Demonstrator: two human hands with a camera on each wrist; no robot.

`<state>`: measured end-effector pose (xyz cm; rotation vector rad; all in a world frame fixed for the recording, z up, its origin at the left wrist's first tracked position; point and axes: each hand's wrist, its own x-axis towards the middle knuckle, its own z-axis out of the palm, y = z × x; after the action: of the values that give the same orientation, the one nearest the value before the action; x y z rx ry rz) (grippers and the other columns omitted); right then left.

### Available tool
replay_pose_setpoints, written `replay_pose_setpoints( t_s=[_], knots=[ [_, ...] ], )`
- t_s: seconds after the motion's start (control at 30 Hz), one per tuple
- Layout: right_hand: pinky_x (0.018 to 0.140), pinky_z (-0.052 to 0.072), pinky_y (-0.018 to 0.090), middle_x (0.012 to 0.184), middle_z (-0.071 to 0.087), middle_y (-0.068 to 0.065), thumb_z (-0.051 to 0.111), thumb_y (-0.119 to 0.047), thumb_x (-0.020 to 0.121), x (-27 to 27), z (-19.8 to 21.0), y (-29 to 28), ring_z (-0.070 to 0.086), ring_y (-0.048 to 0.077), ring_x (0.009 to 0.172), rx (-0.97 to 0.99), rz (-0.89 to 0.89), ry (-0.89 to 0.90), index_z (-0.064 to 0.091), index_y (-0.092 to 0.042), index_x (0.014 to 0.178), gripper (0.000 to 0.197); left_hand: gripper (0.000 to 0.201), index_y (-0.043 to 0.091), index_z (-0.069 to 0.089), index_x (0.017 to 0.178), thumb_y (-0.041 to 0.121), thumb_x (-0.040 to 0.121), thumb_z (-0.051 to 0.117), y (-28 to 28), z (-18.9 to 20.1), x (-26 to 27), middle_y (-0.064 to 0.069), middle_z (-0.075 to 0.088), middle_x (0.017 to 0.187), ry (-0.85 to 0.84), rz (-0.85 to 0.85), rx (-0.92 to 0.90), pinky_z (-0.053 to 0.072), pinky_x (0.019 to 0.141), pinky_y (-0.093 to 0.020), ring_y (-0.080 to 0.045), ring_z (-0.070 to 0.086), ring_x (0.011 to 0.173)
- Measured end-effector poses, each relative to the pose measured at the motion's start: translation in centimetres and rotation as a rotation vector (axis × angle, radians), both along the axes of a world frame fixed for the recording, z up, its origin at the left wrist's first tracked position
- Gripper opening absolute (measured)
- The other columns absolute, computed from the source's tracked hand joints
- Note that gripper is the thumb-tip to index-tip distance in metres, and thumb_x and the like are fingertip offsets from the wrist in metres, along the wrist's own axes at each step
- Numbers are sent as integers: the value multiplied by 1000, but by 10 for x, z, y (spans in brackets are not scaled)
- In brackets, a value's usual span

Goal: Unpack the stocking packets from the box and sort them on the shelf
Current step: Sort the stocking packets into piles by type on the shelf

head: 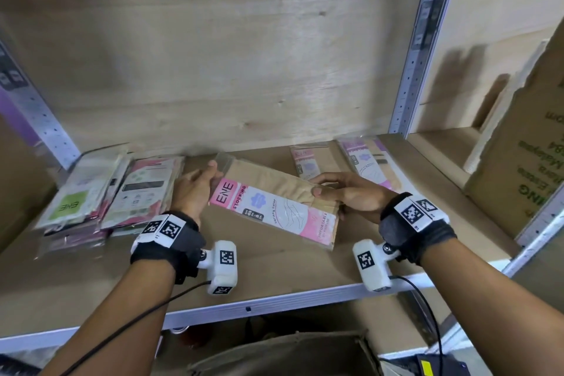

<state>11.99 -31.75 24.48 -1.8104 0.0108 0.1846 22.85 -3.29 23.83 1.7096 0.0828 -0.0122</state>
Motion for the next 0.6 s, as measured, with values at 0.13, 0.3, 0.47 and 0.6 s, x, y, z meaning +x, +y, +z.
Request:
replay_pose_setpoints(
  t_s=[0.13, 0.3, 0.47, 0.6],
  knots=[
    [46, 40, 24, 89, 63, 16, 61, -18, 96, -1, 2, -2, 52, 23, 67, -2, 21, 1, 66, -13, 106, 12, 41, 24, 58, 51, 51, 82, 53, 5, 6, 3, -9, 75, 67, -19, 8, 118, 53, 77, -41, -29, 73, 69],
    [57, 36, 30, 85, 59, 14, 61, -16, 96, -1, -1, -10, 50, 21, 71, 29, -27, -7, 64, -2, 115, 24, 46, 27, 50, 56, 55, 92, 59, 5, 8, 1, -1, 67, 53, 44, -71, -34, 51, 69, -33, -19, 71, 56],
    [57, 35, 29, 89, 56, 15, 60, -16, 96, 0, -2, -9, 46, 22, 70, 16, -46, -61, 65, -4, 116, 24, 36, 25, 69, 83, 53, 97, 53, 3, 9, -10, 6, 64, 53, 180, -171, -94, 39, 51, -21, -7, 59, 42],
    [57, 36, 28, 89, 55, 15, 60, -17, 97, 1, -3, -10, 44, 25, 73, 13, -45, -67, 65, -5, 117, 24, 29, 25, 68, 95, 44, 103, 47, 4, 8, -11, 6, 58, 47, 129, -237, -122, 26, 40, -19, -6, 44, 36]
  ],
)
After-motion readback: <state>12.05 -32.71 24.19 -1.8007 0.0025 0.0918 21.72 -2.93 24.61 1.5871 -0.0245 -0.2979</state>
